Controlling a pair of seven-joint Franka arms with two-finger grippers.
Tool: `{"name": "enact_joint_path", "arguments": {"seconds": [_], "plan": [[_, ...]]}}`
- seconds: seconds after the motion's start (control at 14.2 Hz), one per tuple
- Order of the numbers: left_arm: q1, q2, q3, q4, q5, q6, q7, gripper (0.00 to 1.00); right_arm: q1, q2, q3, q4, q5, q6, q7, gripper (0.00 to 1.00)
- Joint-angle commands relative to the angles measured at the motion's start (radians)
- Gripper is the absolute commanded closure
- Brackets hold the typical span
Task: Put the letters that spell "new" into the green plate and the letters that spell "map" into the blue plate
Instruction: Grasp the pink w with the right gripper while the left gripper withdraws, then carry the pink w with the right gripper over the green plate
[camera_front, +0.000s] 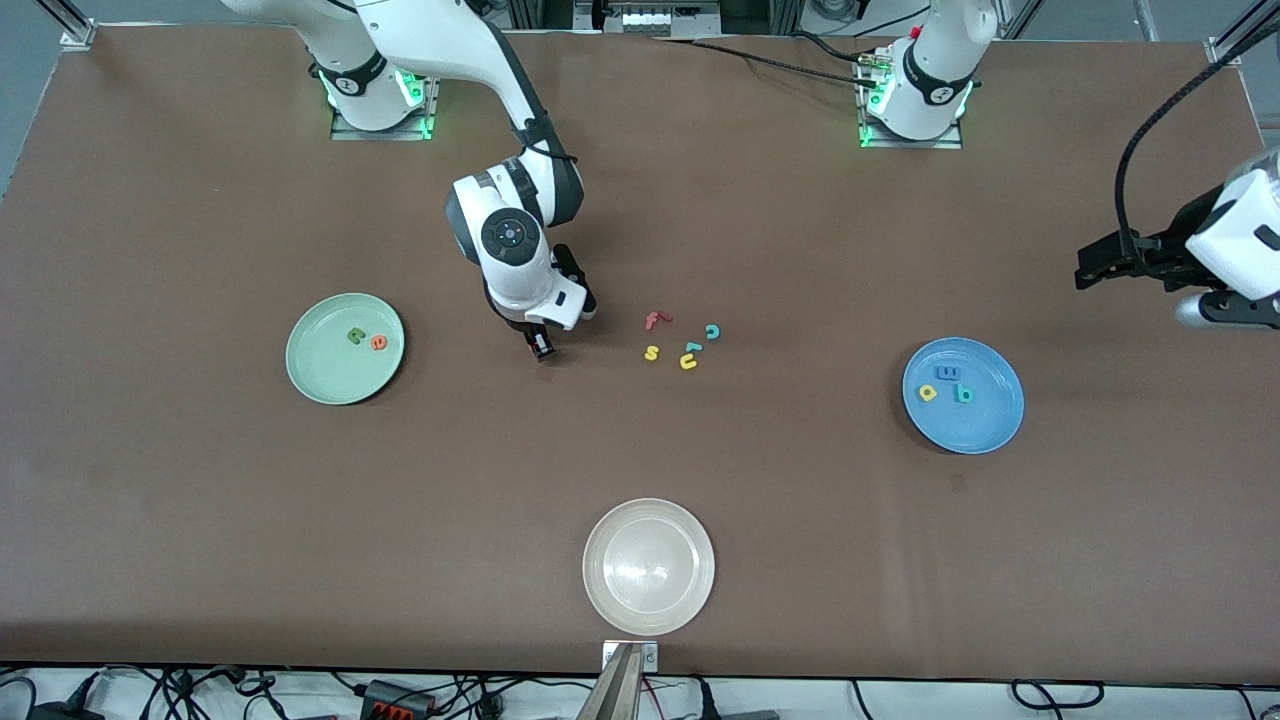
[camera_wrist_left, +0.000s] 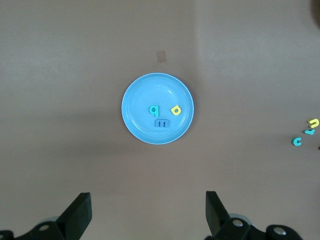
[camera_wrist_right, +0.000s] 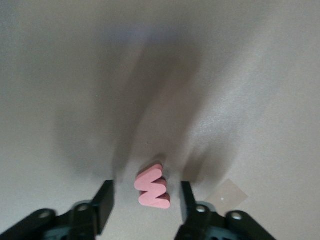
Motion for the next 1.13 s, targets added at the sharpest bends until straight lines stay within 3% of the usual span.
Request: {"name": "enact_joint_path", "arguments": {"seconds": [0.0, 0.28, 0.7, 0.92, 0.99, 1.06], "plan": [[-0.084, -0.111, 0.079, -0.125, -0.015, 0.045, 0.008, 0.00, -0.005, -0.023, 0.007, -0.024, -0.001, 0.023, -0.026, 0.49], [-0.101, -0.170, 0.077, -0.198, -0.012, 0.090, -0.002, 0.00, -0.008, -0.019, 0.007, -0.024, 0.000, 0.035, -0.026, 0.52], [-0.113, -0.161, 0.068, -0.189, -0.012, 0.088, -0.015, 0.00, -0.007, -0.005, 0.008, -0.024, 0.003, 0.055, -0.021, 0.55], [-0.115, -0.161, 0.060, -0.186, -0.012, 0.085, -0.023, 0.00, -0.004, -0.008, 0.008, -0.024, 0.005, 0.047, -0.012, 0.92], [-0.113, -0.161, 0.060, -0.186, -0.012, 0.084, -0.034, 0.00, -0.002, -0.008, 0.008, -0.024, 0.005, 0.046, -0.009, 0.99], [-0.113, -0.161, 0.060, -0.186, -0.012, 0.082, -0.035, 0.00, -0.001, -0.009, 0.008, -0.024, 0.006, 0.040, -0.006, 1.00]]}}
